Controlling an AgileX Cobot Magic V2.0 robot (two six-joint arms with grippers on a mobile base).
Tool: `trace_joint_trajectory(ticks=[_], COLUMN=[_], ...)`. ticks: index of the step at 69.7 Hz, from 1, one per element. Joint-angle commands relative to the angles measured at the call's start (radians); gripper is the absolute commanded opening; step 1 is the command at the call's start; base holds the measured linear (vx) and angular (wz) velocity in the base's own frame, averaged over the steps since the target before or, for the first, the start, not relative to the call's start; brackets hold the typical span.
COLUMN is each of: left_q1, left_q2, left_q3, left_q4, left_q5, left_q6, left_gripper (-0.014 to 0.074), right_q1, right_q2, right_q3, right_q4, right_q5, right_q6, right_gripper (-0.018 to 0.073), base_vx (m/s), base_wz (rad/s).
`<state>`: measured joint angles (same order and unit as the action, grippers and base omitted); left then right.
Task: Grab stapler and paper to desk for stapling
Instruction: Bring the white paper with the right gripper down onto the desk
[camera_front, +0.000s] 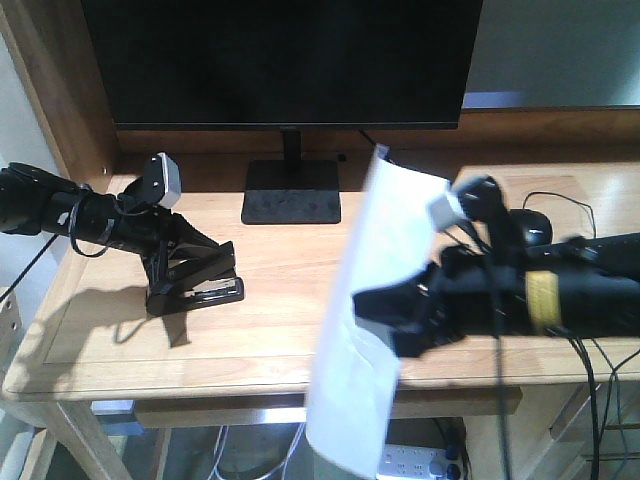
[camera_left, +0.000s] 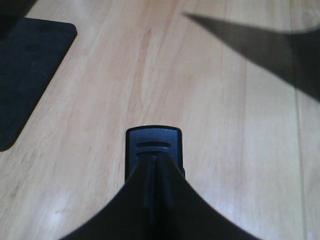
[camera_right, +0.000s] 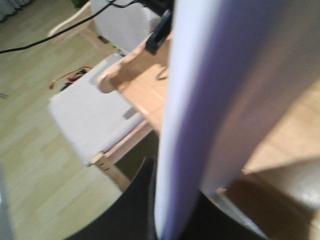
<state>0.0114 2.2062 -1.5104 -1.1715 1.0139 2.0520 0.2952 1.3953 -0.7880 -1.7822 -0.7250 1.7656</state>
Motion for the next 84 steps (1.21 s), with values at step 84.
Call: trace_joint_trajectory(ticks=[84], left_q1=[-0.002], left_q2=[-0.067], left_q3=[-0.028], left_q4=[-0.055], left_q5=[0.030], left_q6=[-0.010], left_gripper=[-0.0007], right_q1=[0.035], right_q2=[0.503], right_q3=[-0.241], right_q4=[0.046], right_q5=[0.121], right_q6=[0.008], right_gripper=[-0.0005], base_vx=[0.00], base_wz=[0.00])
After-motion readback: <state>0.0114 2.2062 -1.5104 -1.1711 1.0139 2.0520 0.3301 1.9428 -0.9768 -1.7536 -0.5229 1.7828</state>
